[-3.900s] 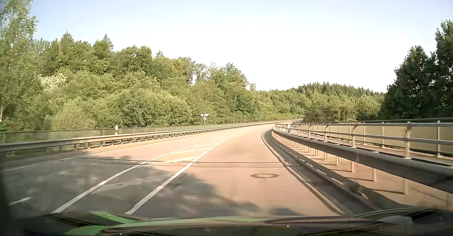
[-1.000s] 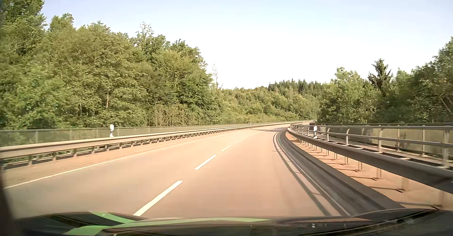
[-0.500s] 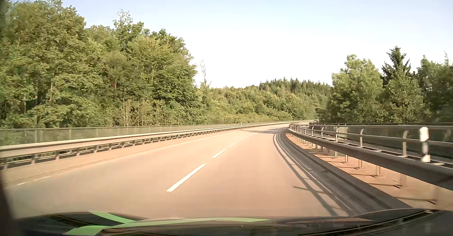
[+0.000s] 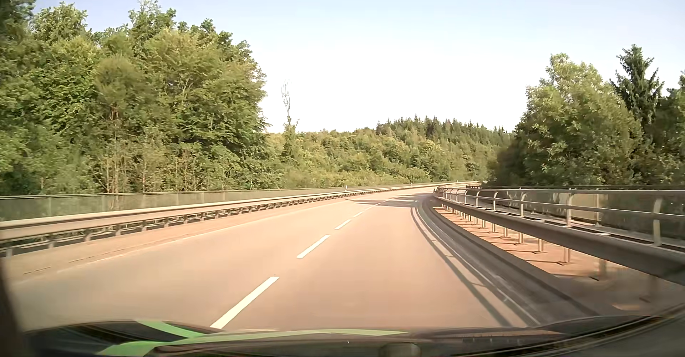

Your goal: Follow the waypoints while adhering to traffic rules and regulations

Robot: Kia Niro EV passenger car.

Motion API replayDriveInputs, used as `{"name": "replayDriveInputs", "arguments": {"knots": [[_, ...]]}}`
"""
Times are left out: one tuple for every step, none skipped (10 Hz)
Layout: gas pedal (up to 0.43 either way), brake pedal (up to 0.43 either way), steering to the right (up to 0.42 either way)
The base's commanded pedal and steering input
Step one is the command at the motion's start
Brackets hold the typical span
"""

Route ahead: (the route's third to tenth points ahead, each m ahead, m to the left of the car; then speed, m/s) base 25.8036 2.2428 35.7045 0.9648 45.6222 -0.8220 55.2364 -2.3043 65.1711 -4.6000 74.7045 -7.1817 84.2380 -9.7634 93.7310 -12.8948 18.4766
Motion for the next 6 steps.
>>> {"name": "replayDriveInputs", "arguments": {"knots": [[0.157,0.000,0.022],[0.157,0.000,0.022],[0.169,0.000,0.021],[0.169,0.000,0.021],[0.169,0.000,0.019],[0.169,0.000,0.019]]}}
